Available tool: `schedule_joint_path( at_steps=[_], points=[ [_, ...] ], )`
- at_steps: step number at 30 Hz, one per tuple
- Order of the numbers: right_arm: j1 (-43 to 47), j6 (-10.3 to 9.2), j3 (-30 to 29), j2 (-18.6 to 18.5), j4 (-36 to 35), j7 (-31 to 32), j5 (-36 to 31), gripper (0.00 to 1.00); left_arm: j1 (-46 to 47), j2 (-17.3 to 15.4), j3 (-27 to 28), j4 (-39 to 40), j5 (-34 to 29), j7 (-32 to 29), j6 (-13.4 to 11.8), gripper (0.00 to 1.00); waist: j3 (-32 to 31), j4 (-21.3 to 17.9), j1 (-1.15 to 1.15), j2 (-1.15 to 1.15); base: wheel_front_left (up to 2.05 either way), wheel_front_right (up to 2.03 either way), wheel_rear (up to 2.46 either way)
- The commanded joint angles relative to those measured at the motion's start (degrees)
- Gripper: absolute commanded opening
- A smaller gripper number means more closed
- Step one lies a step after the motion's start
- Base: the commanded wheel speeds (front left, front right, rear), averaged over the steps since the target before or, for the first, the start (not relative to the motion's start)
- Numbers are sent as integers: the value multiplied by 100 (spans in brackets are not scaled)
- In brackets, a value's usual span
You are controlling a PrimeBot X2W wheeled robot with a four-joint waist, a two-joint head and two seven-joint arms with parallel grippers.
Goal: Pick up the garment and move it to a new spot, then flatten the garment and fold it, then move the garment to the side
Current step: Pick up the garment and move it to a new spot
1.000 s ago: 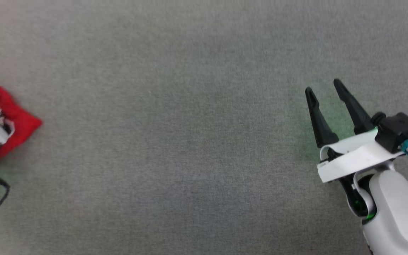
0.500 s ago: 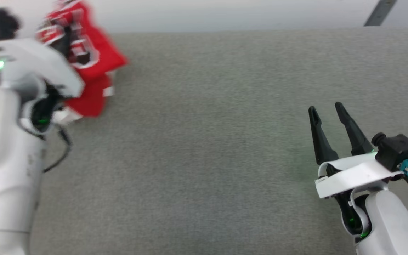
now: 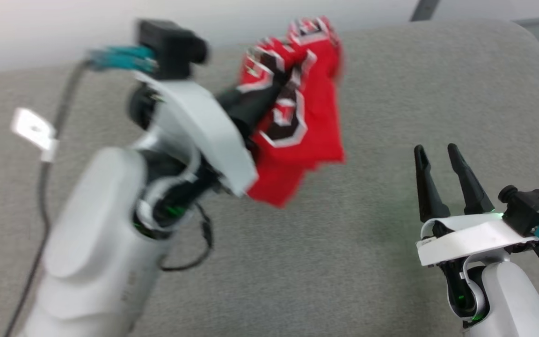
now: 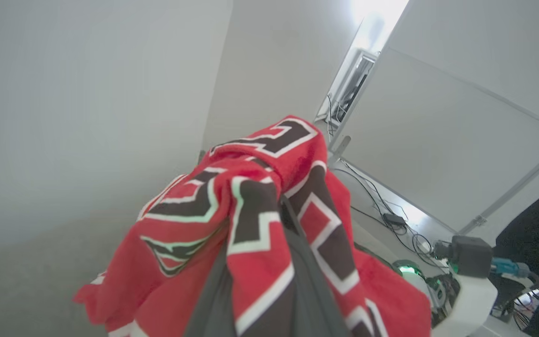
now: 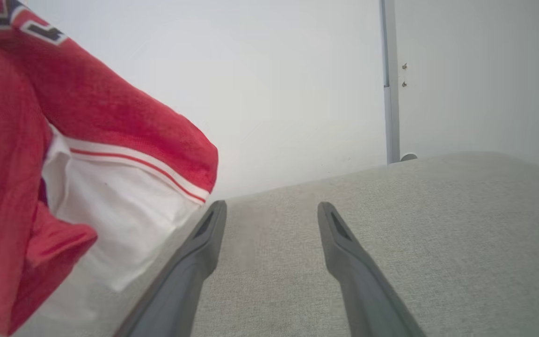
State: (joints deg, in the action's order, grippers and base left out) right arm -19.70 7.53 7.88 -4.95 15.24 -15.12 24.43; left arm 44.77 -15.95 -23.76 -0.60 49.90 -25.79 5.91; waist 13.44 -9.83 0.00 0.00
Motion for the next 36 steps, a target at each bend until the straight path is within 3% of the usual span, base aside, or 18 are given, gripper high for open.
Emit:
schedule_joint_path(
  at_steps=[1,3,6,10,14,21,27,33,35,36],
  points=[
    [-68,-8,-28,59,-42,-3,47,100,-18,95,-150,11,-15,-14,45,0,219,-322,0,0,0,0,0],
    [-104,-8,-76,89,-65,-3,92,100,44,261,-259,-141,125,17,77,0,298,-434,0,0,0,0,0],
    [-135,-8,-82,136,-79,-3,123,100,171,203,-413,-658,41,8,111,0,398,-586,0,0,0,0,0],
    [-191,-8,-93,170,-109,-4,183,100,365,-329,-941,-1516,-418,-107,159,0,512,-793,0,0,0,0,0],
    [-191,-8,-99,189,-126,-3,235,100,470,-653,-1289,-1995,-248,-212,161,0,578,-928,0,0,0,0,0],
    [-223,-8,-62,202,-167,-3,433,100,805,-1343,-2660,-2565,-271,-444,163,0,778,-1121,0,0,0,0,0],
    [-350,-8,12,204,-227,-3,592,100,984,-1499,-3955,-3092,-424,-512,146,0,1008,-1302,0,0,0,0,0],
    [-367,-8,64,205,-228,-3,665,100,1181,-1530,-4740,-3568,-102,-375,118,0,1117,-1400,0,0,0,0,0],
    [-330,-8,41,205,-205,-3,628,100,1269,-1503,-4822,-3638,46,-199,118,22,1089,-1358,0,0,0,0,0],
    [-310,-8,40,205,-195,-3,600,100,1339,-1489,-4849,-3652,92,-96,117,42,1063,-1318,0,0,0,0,0]
  ],
)
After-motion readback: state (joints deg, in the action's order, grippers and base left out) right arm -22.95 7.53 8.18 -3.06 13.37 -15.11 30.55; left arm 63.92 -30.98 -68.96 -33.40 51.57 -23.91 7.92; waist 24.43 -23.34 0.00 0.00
